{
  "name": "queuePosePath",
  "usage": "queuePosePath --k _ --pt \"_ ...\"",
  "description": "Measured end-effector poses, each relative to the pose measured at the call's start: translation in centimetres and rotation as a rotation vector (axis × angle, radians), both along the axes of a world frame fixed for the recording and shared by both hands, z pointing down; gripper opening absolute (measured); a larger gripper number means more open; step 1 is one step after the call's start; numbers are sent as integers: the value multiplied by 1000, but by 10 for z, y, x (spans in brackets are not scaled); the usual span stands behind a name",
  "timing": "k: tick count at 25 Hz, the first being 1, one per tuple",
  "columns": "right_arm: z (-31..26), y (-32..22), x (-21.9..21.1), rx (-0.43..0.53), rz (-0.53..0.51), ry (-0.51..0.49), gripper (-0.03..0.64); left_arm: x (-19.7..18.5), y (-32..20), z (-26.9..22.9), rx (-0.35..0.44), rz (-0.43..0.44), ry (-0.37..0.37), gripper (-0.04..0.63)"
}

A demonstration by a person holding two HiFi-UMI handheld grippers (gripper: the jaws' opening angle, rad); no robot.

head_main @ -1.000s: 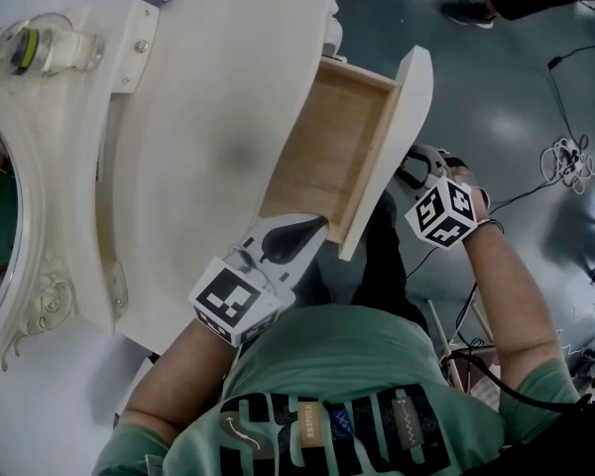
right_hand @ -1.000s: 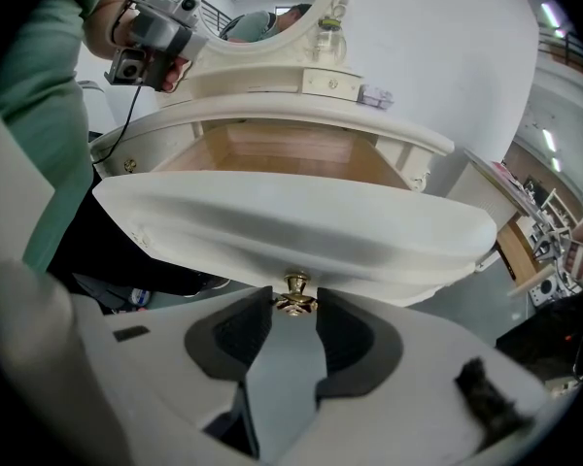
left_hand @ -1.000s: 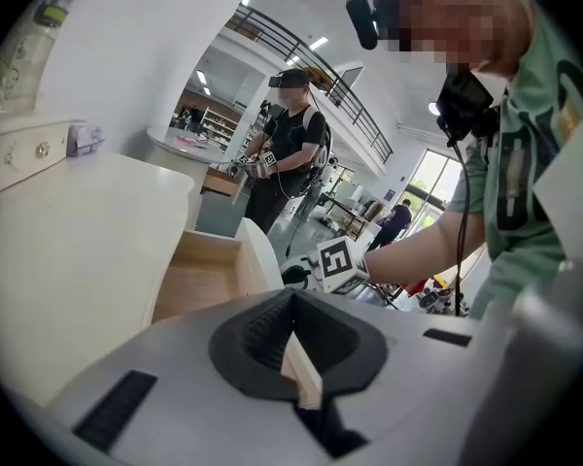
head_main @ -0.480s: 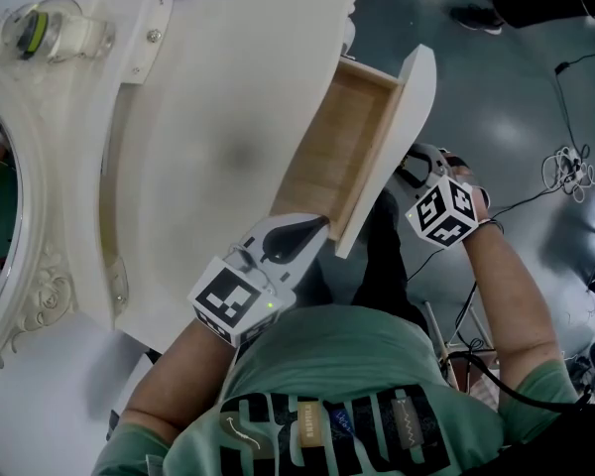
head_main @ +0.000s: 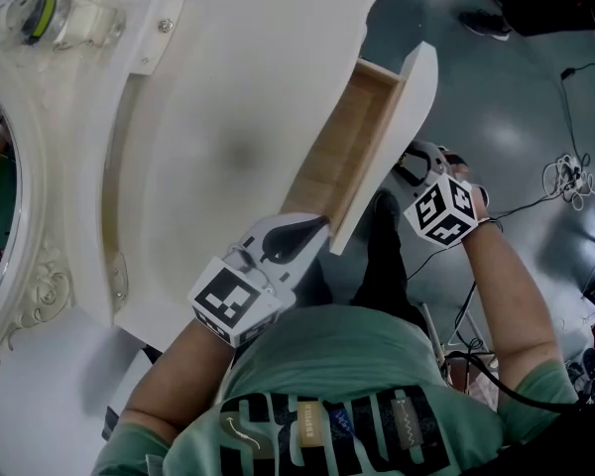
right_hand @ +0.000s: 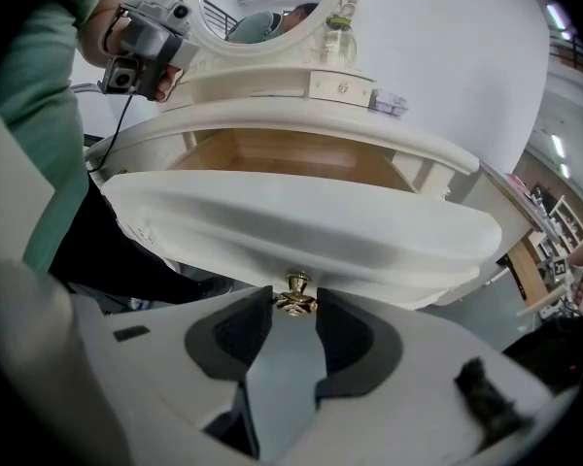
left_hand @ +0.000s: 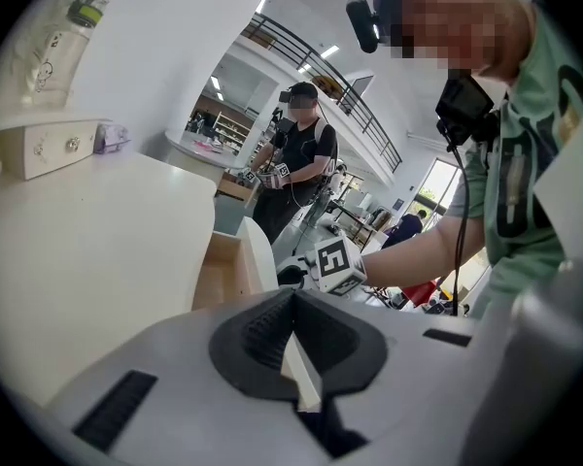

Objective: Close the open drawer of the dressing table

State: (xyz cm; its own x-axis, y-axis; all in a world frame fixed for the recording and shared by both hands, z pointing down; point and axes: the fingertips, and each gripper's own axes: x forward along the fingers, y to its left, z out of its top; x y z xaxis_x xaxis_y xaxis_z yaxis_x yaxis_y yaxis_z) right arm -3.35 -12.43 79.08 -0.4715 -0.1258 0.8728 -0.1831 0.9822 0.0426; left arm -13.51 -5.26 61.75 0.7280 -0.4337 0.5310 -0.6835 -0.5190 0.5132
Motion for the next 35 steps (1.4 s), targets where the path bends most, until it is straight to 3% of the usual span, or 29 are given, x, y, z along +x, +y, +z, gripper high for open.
queuePosePath --k 35 --pt "-1 -16 -56 -2 -60 -17 144 -41 -2 -1 11 -70 20 8"
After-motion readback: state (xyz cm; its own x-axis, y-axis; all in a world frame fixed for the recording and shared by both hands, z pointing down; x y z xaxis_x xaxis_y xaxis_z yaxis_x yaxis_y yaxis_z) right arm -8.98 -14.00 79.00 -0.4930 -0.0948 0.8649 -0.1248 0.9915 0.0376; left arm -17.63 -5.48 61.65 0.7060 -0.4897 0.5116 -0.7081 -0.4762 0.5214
